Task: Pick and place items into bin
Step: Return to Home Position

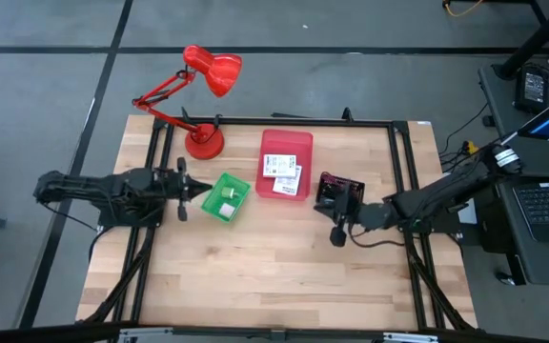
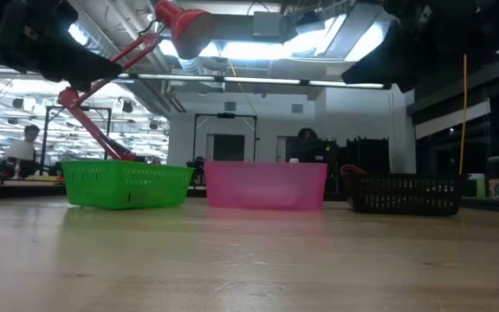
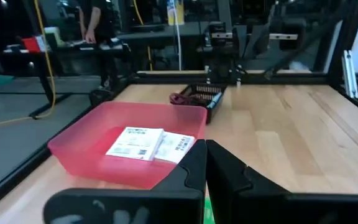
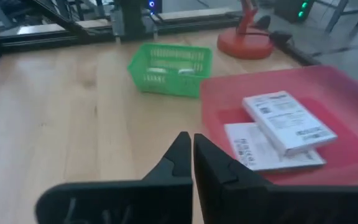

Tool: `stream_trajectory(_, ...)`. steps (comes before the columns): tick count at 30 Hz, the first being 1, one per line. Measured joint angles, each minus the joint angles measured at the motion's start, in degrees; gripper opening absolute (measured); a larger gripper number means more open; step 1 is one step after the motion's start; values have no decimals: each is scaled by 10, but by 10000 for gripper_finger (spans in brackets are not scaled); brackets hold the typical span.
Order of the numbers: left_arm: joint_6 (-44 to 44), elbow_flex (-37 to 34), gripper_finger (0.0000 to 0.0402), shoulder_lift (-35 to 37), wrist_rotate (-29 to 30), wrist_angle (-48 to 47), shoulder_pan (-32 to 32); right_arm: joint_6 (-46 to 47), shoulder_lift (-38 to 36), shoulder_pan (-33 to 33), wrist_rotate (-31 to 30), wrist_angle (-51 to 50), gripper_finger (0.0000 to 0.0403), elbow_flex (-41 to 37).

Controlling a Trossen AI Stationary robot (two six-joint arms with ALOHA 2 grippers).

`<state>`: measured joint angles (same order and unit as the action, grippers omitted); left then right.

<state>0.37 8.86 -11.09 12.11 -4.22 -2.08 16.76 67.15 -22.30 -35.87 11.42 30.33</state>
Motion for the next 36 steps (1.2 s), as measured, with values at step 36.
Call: stream_trajectory(36,-42,-84,2,100,-1,67,78,-145,-524,108,259,19,0,-276)
